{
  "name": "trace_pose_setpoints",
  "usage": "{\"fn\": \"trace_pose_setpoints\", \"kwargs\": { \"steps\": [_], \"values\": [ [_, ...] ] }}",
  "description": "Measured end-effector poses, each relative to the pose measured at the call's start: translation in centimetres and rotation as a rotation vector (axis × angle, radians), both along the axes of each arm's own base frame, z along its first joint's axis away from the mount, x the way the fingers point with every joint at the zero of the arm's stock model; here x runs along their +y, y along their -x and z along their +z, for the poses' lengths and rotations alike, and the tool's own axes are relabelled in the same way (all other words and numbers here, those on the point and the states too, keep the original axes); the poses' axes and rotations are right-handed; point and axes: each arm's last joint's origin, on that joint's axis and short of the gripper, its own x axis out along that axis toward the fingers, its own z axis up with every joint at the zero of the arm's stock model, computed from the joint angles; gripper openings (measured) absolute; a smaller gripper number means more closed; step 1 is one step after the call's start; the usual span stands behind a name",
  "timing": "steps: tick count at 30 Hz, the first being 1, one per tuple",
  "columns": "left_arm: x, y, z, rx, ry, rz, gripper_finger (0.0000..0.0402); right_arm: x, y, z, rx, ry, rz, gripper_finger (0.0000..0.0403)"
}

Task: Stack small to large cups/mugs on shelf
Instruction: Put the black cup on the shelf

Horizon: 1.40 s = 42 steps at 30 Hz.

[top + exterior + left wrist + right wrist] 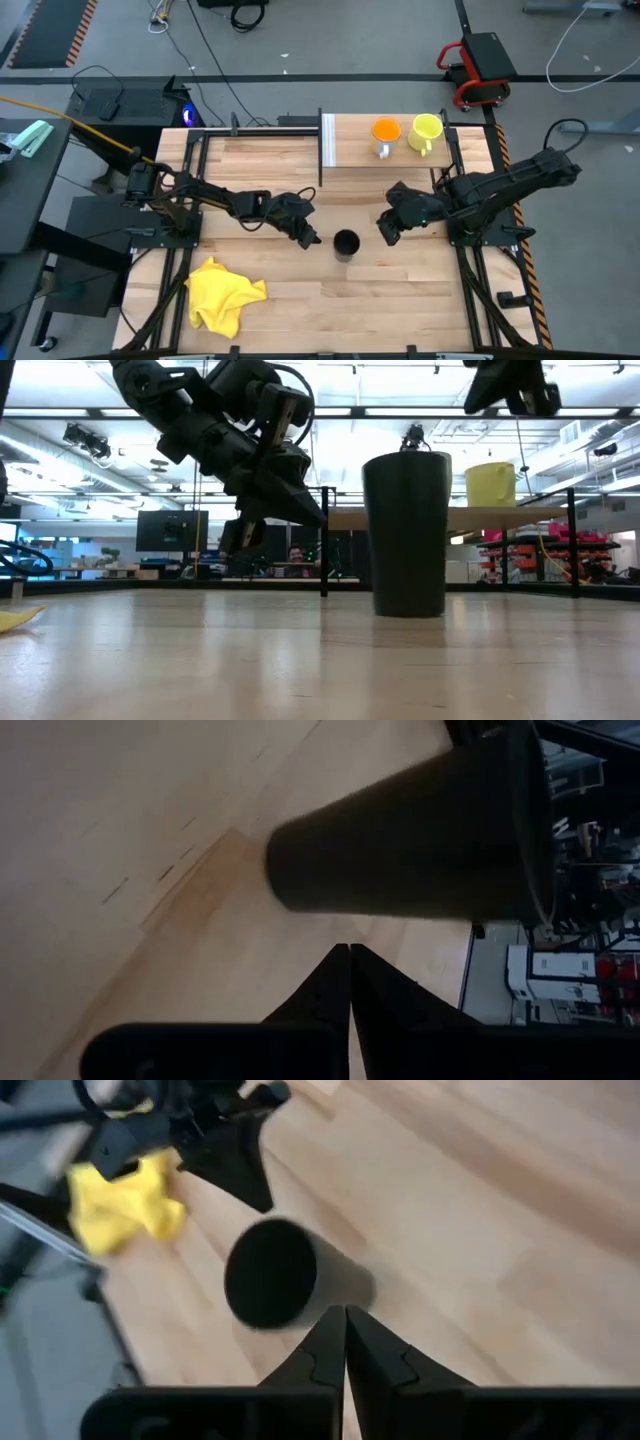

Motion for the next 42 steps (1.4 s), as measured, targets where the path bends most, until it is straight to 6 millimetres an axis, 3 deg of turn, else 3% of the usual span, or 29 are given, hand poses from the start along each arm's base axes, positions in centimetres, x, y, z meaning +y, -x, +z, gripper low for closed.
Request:
{"fn": "trace_pose_setpoints", "kwargs": {
  "steps": [5,11,18,42],
  "values": [
    [0.0,0.0,0.0,0.000,0.000,0.002,0.0024,-0.1,-1.6,1.8,0.085,0.076,0.071,0.0037],
    [0.1,0.0,0.0,0.000,0.000,0.001,0.0018,0.1,-3.9,-0.1,0.202,0.021,0.162,0.0087],
    [0.1,0.0,0.0,0.003,0.008,0.007,0.0017,-1.1,-5.1,-1.3,0.248,0.018,0.118,0.0129],
    [-0.5,-0.4,0.6,-0.058,0.018,0.062,0.0029,-0.5,-8.4,-4.7,0.293,0.030,0.175,0.0127]
  ]
}}
